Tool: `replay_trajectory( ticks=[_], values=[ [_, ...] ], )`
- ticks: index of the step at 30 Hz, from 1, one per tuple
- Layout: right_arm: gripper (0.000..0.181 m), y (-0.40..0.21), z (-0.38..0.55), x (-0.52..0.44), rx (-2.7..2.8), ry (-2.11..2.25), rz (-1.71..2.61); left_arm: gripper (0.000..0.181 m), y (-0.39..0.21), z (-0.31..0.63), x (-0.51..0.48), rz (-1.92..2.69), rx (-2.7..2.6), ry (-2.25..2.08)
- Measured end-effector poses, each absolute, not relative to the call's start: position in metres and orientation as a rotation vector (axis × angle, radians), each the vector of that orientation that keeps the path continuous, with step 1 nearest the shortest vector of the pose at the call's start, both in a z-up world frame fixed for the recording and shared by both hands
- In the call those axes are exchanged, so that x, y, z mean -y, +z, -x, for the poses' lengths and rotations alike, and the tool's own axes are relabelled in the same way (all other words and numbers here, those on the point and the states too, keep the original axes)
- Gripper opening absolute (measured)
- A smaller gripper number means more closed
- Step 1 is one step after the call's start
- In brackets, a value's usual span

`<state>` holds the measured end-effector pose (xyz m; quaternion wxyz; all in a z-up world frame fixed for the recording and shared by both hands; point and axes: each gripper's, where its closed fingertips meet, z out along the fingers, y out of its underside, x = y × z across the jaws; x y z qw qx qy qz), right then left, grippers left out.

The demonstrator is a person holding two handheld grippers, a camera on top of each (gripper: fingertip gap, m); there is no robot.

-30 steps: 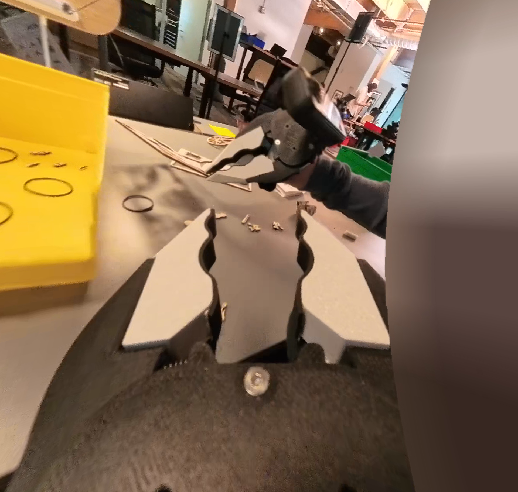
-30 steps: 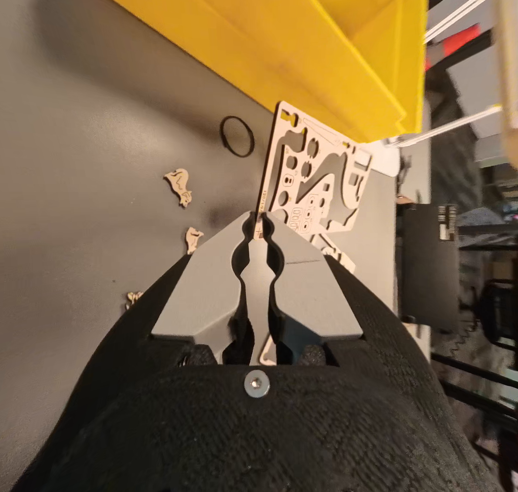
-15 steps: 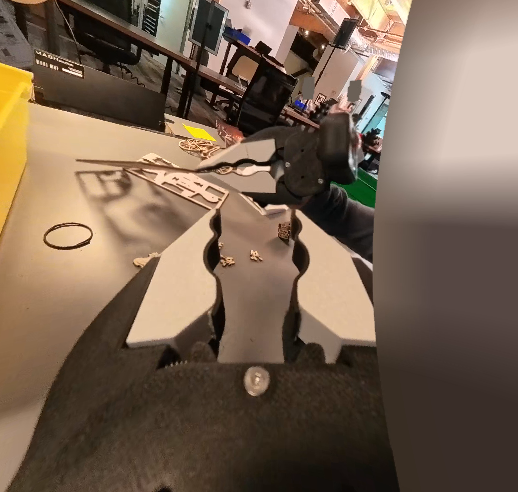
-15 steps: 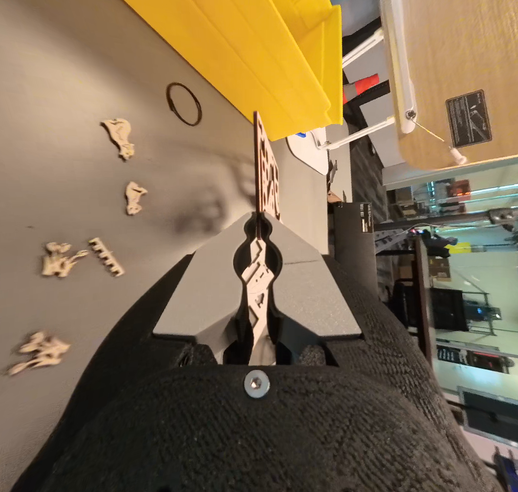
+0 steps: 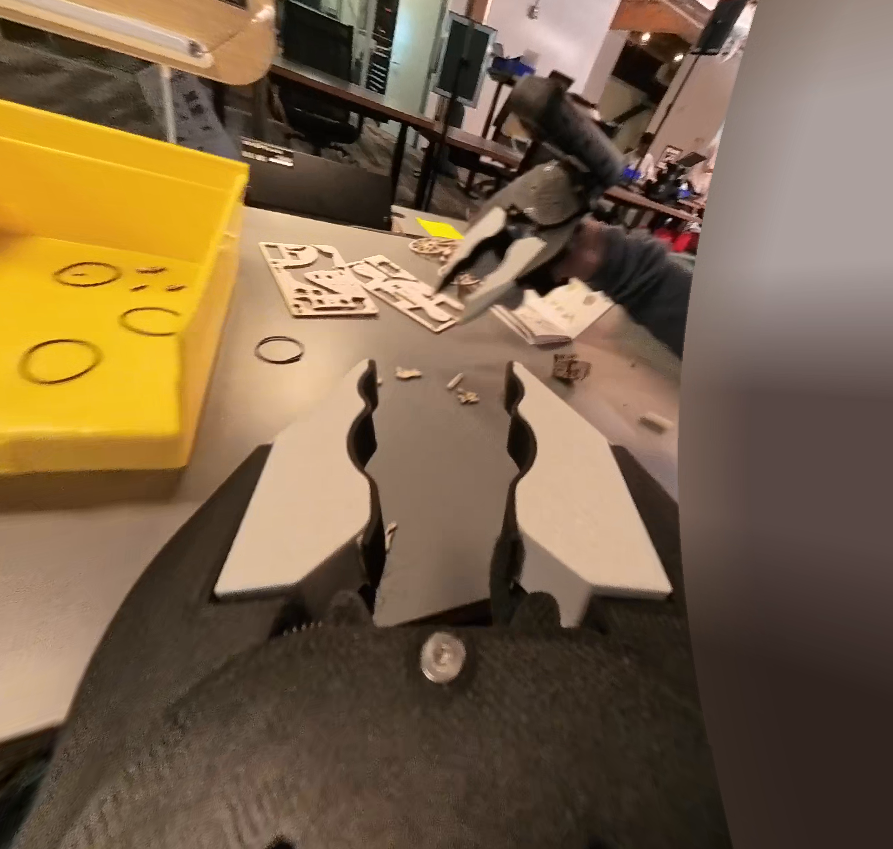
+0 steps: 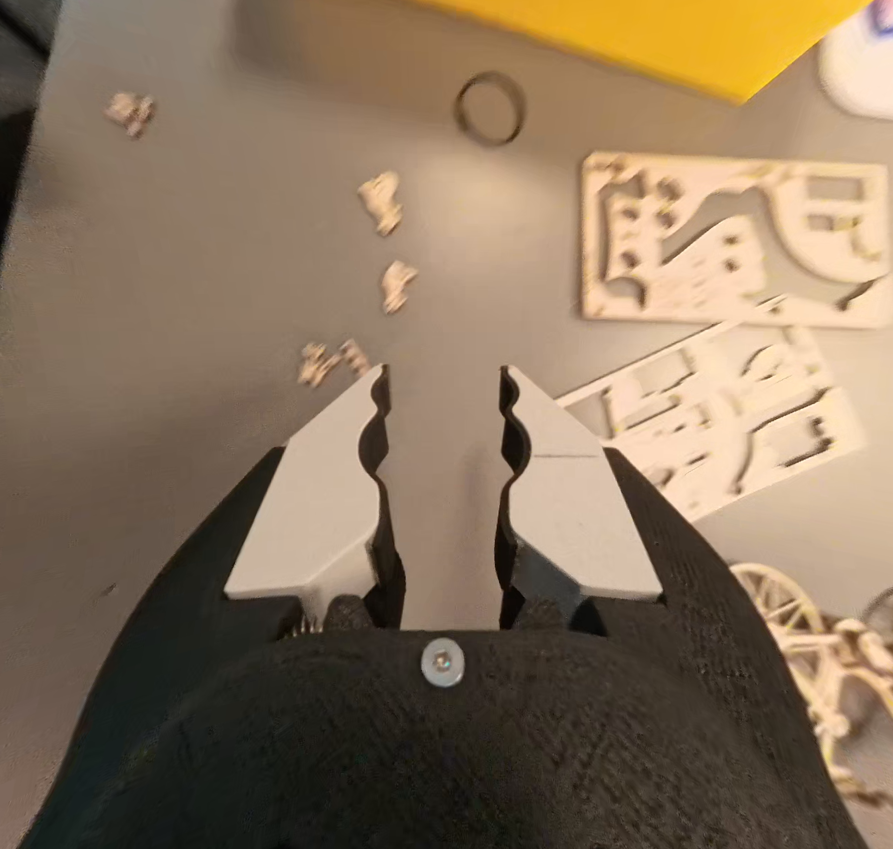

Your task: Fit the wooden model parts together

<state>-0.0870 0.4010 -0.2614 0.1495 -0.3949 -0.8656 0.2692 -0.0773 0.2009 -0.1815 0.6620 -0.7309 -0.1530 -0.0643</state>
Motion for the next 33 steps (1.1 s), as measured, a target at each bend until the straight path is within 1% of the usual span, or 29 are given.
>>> replay_trajectory(
  ticks=[4,6,9,10,13,16,19,20,22,24,26,29,32,33],
  values=[
    [0.046,-0.274,0.018,-0.388,2.645,0.688,1.148,0.048,-0.212,0.089,-0.175,1.791,0.339,-0.061],
    [0.046,-0.276,-0.009,-0.386,2.628,0.638,1.166,0.047,-0.235,0.090,-0.171,1.899,0.317,-0.054],
    [0.045,-0.273,-0.042,-0.382,2.535,0.686,1.284,0.047,-0.266,0.081,-0.172,2.055,0.268,-0.130],
    [0.043,-0.272,-0.051,-0.382,2.495,0.710,1.326,0.044,-0.272,0.075,-0.174,2.083,0.241,-0.173],
    [0.034,-0.272,-0.064,-0.383,2.356,0.748,1.422,0.029,-0.282,0.065,-0.182,2.108,0.180,-0.266],
    [0.024,-0.275,-0.058,-0.375,2.283,0.794,1.433,0.026,-0.291,0.065,-0.190,2.153,0.174,-0.288],
    [0.022,-0.276,-0.034,-0.375,2.353,0.715,1.309,0.021,-0.302,0.070,-0.198,2.221,0.179,-0.257],
    [0.021,-0.275,-0.022,-0.378,2.379,0.673,1.242,0.015,-0.303,0.071,-0.202,2.230,0.173,-0.239],
    [0.018,-0.271,0.005,-0.379,2.444,0.627,1.100,0.008,-0.304,0.077,-0.213,2.246,0.173,-0.193],
    [0.020,-0.276,0.027,-0.377,2.542,0.614,1.004,0.006,-0.305,0.080,-0.227,2.243,0.170,-0.187],
    [0.025,-0.288,0.041,-0.374,2.655,0.631,0.991,0.014,-0.301,0.085,-0.241,2.227,0.206,-0.169],
    [0.026,-0.305,0.049,-0.377,2.788,0.608,0.990,0.017,-0.271,0.081,-0.257,2.079,0.203,-0.201],
    [0.018,-0.309,0.053,-0.375,2.836,0.619,0.965,0.021,-0.253,0.070,-0.266,2.003,0.160,-0.258],
    [0.010,-0.311,0.052,-0.375,2.854,0.609,0.965,0.023,-0.250,0.065,-0.270,1.990,0.122,-0.276]
  ],
)
